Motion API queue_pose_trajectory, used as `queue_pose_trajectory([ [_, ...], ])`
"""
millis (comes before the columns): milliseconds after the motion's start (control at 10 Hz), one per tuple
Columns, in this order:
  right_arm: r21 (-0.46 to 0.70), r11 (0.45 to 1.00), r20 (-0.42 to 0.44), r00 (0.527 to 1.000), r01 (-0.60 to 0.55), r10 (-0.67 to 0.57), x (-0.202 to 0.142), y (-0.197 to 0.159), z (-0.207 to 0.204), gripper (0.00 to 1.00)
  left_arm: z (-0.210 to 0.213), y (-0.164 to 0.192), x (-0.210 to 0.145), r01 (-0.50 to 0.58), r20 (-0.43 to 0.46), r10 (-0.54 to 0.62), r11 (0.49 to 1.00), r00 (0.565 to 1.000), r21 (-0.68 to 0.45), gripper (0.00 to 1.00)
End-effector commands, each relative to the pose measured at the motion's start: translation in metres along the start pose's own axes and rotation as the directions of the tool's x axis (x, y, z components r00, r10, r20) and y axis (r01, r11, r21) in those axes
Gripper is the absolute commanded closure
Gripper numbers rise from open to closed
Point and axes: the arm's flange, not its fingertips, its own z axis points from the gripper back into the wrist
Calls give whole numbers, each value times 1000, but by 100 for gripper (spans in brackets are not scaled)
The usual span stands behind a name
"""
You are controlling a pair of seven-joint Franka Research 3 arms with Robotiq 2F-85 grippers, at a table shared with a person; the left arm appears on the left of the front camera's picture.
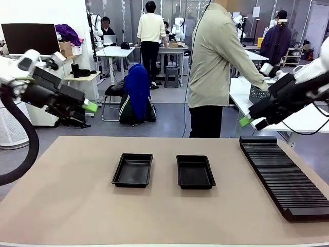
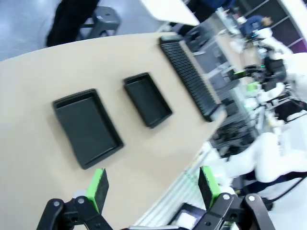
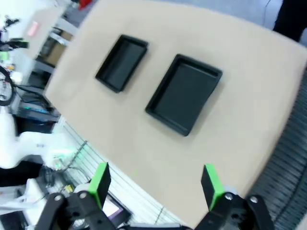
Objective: Inspect and transfer BCBs to ESD trays.
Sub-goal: Pick up the Blank PCB from the PCB Rack and place it in the left ESD tray.
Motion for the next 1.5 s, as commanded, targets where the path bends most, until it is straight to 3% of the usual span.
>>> queue_pose_trajectory([
  [0,99,988,-15,992,123,-122,-1,-17,25,0,13,20,-4,-79,26,84,986,996,-148,0],
  [300,292,911,-24,955,290,-296,-12,-49,56,0,39,42,-14,-169,18,190,912,982,-374,0],
  [600,465,804,-19,912,371,-410,-30,-86,77,0,56,63,-18,-235,-16,262,834,965,-499,0],
  [1000,645,663,-14,873,381,-488,-53,-134,93,0,73,82,-22,-262,-58,284,761,957,-594,0],
  [1400,723,603,-45,893,338,-447,-72,-175,107,0,92,91,-31,-276,-98,278,723,955,-634,0],
])
